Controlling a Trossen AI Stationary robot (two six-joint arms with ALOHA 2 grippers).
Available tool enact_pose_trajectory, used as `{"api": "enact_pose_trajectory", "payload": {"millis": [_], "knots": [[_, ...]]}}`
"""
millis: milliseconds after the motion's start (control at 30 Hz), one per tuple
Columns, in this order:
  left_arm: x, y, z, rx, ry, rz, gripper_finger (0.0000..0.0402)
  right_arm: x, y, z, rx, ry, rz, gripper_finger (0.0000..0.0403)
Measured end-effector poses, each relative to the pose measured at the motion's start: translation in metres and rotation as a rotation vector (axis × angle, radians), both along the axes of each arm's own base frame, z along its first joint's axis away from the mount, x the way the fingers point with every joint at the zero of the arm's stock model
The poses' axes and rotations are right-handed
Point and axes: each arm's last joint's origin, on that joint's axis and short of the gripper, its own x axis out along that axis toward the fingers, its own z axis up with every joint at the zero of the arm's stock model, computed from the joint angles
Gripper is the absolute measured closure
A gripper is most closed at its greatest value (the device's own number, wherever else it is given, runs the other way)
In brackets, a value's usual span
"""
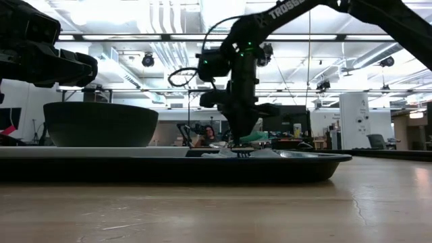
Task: Set up tray
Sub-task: Put the green spoon to the right of the white plate on the gray napkin on the black tray
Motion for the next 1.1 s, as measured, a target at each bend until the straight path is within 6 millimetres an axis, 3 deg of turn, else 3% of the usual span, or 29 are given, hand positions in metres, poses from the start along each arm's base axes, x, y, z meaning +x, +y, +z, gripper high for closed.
{"api": "enact_pose_trajectory", "payload": {"millis": [367, 733, 933, 1100], "knots": [[0.000, 0.000, 0.000, 0.000, 0.000, 0.000, 0.0379, 0.018, 0.078, 0.000, -0.013, 0.006, -0.213, 0.0358], [0.000, 0.000, 0.000, 0.000, 0.000, 0.000, 0.0379, 0.023, 0.154, 0.001, -0.038, -0.038, -0.409, 0.0358], [0.000, 0.000, 0.000, 0.000, -0.001, 0.000, 0.0379, 0.021, 0.176, 0.001, -0.042, -0.052, -0.499, 0.0358], [0.000, 0.000, 0.000, 0.000, 0.000, 0.000, 0.0379, 0.021, 0.180, 0.001, -0.040, -0.057, -0.514, 0.0358]]}}
